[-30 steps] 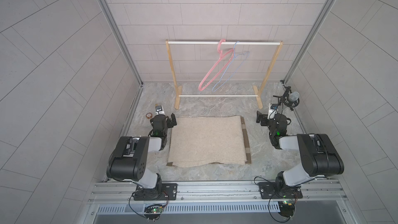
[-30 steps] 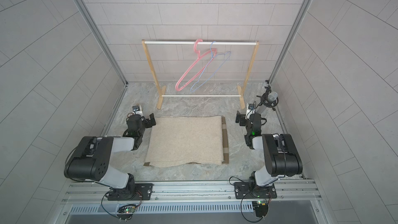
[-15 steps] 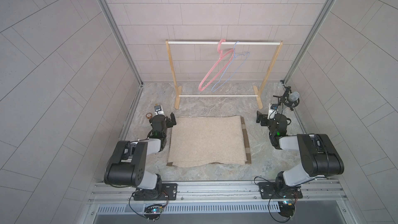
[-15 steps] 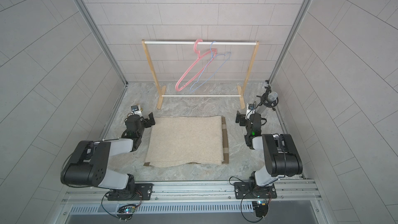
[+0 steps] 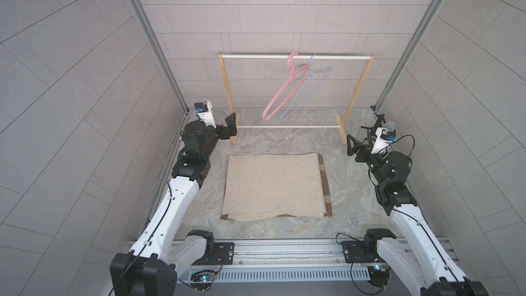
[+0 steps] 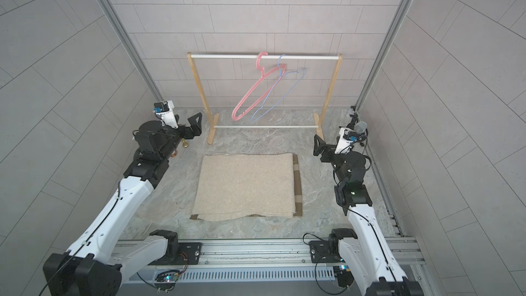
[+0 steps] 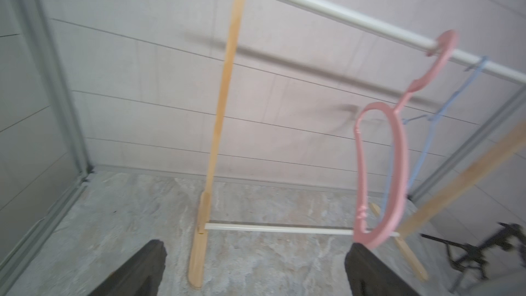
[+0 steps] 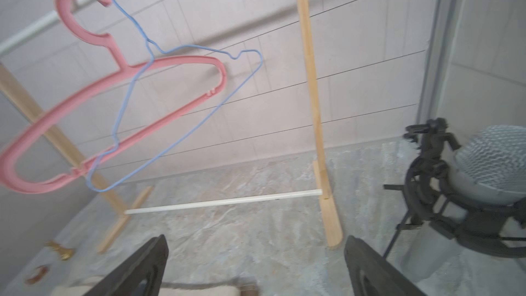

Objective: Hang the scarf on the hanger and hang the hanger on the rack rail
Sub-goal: Pick up the hanger from the clothesline.

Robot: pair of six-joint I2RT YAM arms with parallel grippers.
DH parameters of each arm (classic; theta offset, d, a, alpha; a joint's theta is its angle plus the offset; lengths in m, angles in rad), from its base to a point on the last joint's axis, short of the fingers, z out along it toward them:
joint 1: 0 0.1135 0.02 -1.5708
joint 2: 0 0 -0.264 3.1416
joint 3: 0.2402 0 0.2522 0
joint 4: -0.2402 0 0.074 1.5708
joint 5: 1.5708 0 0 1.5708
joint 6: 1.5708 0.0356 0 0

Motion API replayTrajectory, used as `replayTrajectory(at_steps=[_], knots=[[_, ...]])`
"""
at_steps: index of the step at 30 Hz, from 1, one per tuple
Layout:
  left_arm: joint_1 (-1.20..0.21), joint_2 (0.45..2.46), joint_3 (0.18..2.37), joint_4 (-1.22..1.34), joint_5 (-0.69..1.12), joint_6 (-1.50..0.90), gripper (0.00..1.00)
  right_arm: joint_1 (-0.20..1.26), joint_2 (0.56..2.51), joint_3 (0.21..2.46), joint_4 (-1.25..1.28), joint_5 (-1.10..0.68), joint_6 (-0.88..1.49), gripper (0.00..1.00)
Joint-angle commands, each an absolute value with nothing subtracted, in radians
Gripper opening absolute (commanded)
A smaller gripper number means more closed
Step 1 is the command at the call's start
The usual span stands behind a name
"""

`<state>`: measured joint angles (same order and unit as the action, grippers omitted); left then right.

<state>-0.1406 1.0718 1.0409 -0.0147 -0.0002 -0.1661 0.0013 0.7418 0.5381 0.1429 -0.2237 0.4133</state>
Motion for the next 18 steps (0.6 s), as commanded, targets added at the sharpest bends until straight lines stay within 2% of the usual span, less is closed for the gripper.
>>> replayTrajectory(at_steps=[1,8,18], knots=[[-0.169,1.137,1.17,-0.303,0.291,-0.169,1.0,0.022,0.702,0.577,-0.083,-0.424,0.602,1.0],[-0.283,1.322,1.435,-0.503,0.358,0.009,0.99,0.098,0.686,0.674,-0.234,-0.535,0.59,1.0],[-0.318,1.561,1.668,-0.604,0.327,0.108,0.86,0.112,0.681,0.696,-0.262,-0.546,0.583,1.0]])
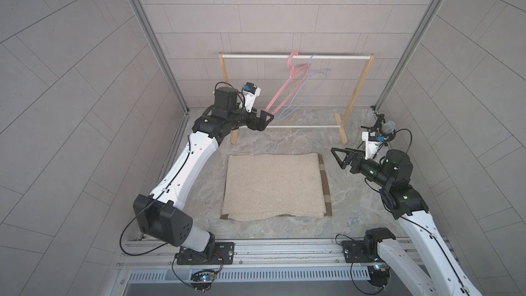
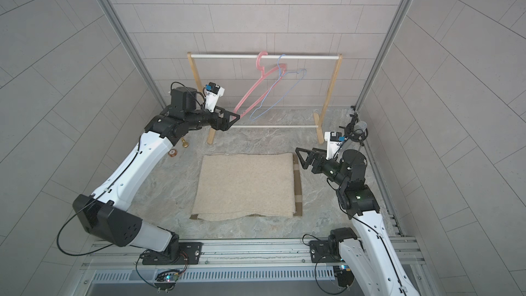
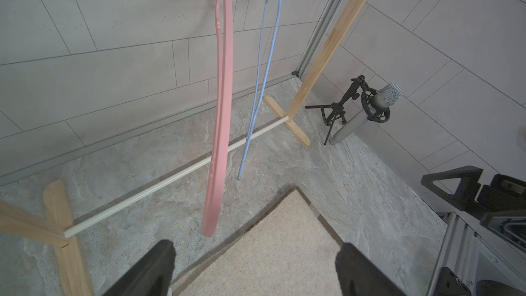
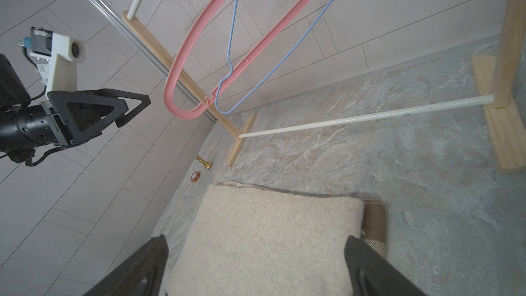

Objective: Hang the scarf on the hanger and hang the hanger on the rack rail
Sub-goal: Pick up the hanger from the clothesline.

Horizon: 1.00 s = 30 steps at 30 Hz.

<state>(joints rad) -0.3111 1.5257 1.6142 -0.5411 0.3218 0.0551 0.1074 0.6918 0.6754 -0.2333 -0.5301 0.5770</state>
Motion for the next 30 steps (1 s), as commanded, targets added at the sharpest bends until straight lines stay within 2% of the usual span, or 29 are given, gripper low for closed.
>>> replayTrajectory(at_steps=[1,5,10,15,19,22,30], knots=[[-0.319,1.583,1.69,-0.611,0.325,0.116,0.84,0.112,0.681,0.696,-0.262,-0.545,0.583,1.0],[-0.324,1.679,1.796,-0.65,0.33,0.146,0.72,0.112,0.683,0.698,-0.261,-0.542,0.584,1.0],[-0.336,1.797,1.929,-0.7,0.321,0.182,0.52,0.114,0.684,0.698,-0.26,-0.534,0.576,1.0],[-0.351,1.843,1.995,-0.733,0.315,0.219,0.22,0.114,0.686,0.696,-0.263,-0.524,0.563,1.0],[-0.353,1.808,1.988,-0.733,0.284,0.245,0.08,0.114,0.686,0.694,-0.259,-0.527,0.56,1.0],[-0.353,1.762,1.969,-0.728,0.248,0.267,0.0,0.114,0.684,0.69,-0.259,-0.528,0.559,1.0],[-0.354,1.552,1.765,-0.624,0.086,0.271,0.0,0.114,0.671,0.675,-0.263,-0.526,0.551,1.0]])
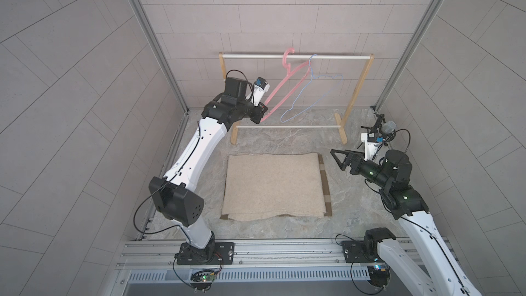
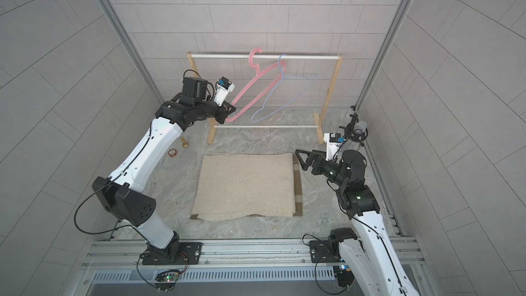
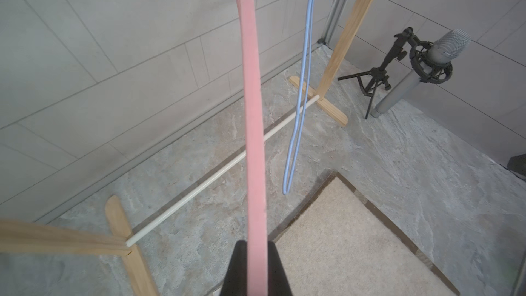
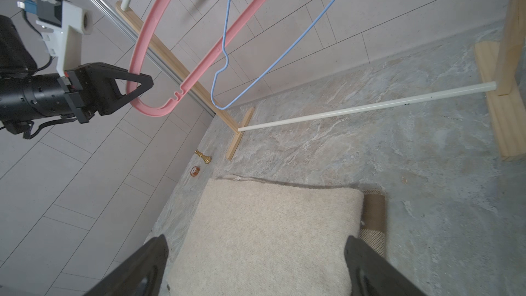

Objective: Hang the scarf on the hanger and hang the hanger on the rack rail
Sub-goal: Pick up the hanger from the clothesline.

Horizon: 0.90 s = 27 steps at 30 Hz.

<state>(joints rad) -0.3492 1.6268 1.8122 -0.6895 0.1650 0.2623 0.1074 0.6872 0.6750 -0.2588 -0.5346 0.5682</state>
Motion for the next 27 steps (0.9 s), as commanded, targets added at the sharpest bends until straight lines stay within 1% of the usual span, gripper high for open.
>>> replayTrajectory(at_steps=[1,5,8,10,13,17,21,24,27], knots=[[-0.353,1.52,1.723,-0.605,0.062,0.264,0.0,0.114,0.669,0.674,-0.264,-0.526,0.549,1.0],[-0.353,1.382,1.548,-0.528,-0.005,0.21,0.0,0.114,0.663,0.667,-0.264,-0.531,0.549,1.0],[-0.352,1.255,1.392,-0.49,-0.057,0.116,0.0,0.114,0.66,0.655,-0.236,-0.557,0.58,1.0],[-0.353,1.166,1.299,-0.488,-0.091,0.039,0.0,0.116,0.658,0.64,-0.179,-0.592,0.641,1.0],[-0.352,0.987,1.145,-0.49,-0.1,-0.073,0.0,0.135,0.655,0.573,0.004,-0.654,0.815,1.0],[-0.351,0.791,1.01,-0.515,-0.029,-0.209,0.0,0.205,0.666,0.535,0.226,-0.65,0.997,1.0],[-0.351,0.56,0.909,-0.52,0.085,-0.404,0.0,0.305,0.695,0.552,0.32,-0.585,1.114,0.99],[-0.352,0.441,0.834,-0.436,0.185,-0.569,0.0,0.377,0.733,0.579,0.387,-0.525,1.187,0.98],[-0.352,0.389,0.784,-0.316,0.297,-0.726,0.0,0.432,0.809,0.662,0.426,-0.527,1.198,0.98]])
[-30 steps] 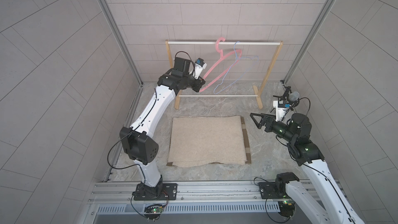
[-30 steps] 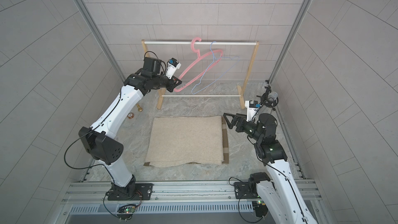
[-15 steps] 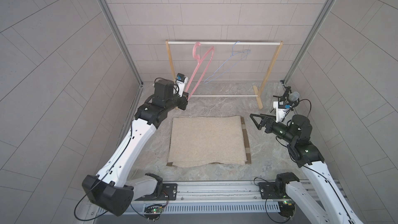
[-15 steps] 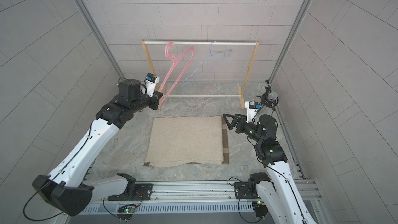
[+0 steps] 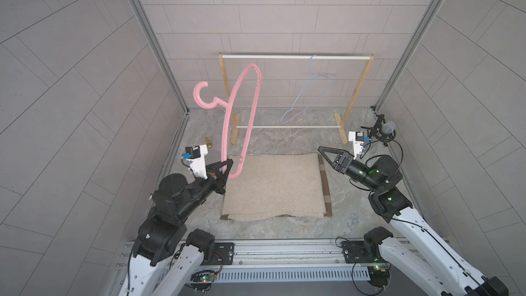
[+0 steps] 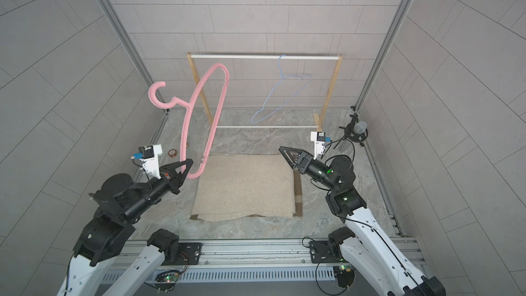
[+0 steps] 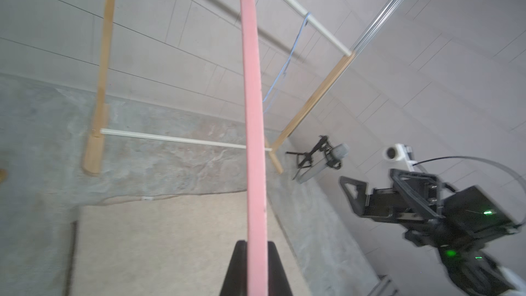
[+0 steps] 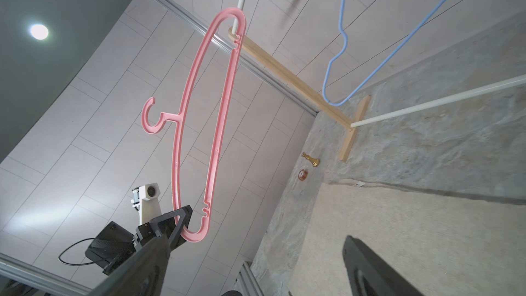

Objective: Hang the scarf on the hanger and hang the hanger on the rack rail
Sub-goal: Pick up the hanger from the clothesline.

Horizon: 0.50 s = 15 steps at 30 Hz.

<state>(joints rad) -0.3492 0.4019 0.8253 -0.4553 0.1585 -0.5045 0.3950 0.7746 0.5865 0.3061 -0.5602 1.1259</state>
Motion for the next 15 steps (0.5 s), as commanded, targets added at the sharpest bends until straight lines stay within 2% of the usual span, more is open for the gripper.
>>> replayTrajectory(at_steps=[1,7,15], knots=[[-0.352,0.389,0.776,-0.275,0.338,-0.775,0.0,0.449,0.837,0.693,0.432,-0.531,1.2,0.98],[-0.353,0.472,0.819,-0.149,0.549,-0.868,0.0,0.531,1.018,0.85,0.519,-0.564,1.223,0.96],[-0.353,0.531,0.853,-0.039,0.636,-0.906,0.0,0.613,1.197,0.992,0.658,-0.544,1.293,0.92]])
